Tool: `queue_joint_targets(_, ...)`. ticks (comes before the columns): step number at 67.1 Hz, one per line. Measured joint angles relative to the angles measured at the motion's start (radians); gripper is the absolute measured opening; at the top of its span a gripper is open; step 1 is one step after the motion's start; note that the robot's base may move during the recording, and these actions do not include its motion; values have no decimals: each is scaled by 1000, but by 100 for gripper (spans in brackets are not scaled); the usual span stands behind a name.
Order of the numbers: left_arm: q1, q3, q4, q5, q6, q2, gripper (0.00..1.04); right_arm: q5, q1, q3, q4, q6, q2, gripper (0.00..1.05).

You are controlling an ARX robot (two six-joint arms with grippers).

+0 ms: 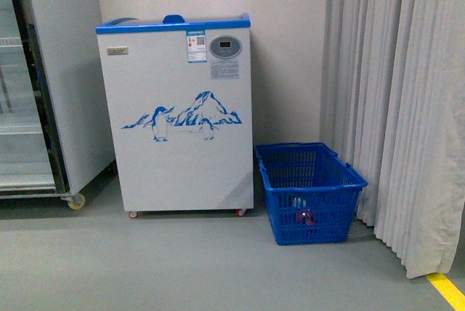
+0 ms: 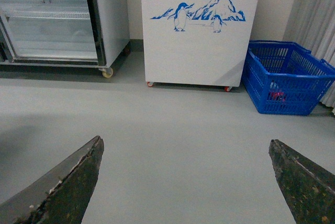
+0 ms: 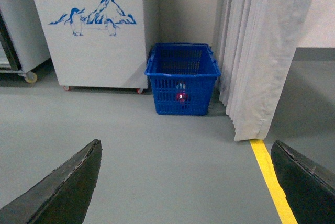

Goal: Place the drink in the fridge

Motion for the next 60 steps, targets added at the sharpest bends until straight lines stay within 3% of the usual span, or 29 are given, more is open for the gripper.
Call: queue_joint_targets(60, 0, 0, 0, 0, 0, 0, 97, 0, 0, 0, 0, 0, 0, 97)
